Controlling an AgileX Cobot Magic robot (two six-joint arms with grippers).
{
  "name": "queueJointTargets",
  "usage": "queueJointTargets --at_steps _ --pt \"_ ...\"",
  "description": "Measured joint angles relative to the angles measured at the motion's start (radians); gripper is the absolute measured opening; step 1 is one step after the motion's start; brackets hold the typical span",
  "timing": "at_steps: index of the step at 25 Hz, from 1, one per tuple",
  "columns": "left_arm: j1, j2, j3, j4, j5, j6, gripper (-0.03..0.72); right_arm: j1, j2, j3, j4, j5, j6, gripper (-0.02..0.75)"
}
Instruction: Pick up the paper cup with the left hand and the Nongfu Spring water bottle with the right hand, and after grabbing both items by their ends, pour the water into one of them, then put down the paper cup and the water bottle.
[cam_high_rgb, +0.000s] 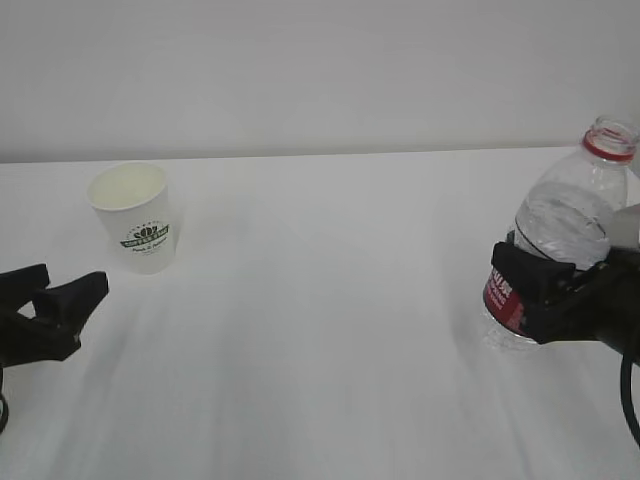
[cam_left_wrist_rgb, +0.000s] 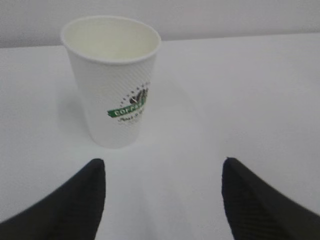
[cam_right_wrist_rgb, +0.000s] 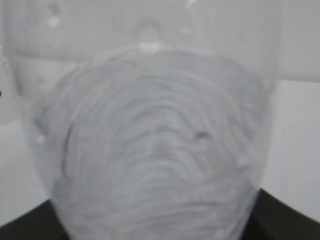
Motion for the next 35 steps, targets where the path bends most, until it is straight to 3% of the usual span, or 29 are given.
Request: queueJointTargets --at_steps 5,8,19,35 --pt "0.000 0.044 -0.065 -0.027 -0.002 0.000 0.655 0.000 -0.016 0.001 0.000 0.017 0.005 0.447" --pt "0.000 0.115 -0.102 -0.023 -0.002 0.000 0.684 0.000 -0.016 0.001 0.000 0.026 0.005 0.447" --pt "0.000 0.334 -0.277 -0.015 -0.002 -0.002 0.691 0.000 -0.016 0.001 0.000 0.028 -0.053 0.447" --pt "0.000 0.457 -0.403 -0.104 -0.002 -0.002 0.692 0.000 -0.016 0.001 0.009 0.030 -0.082 0.446"
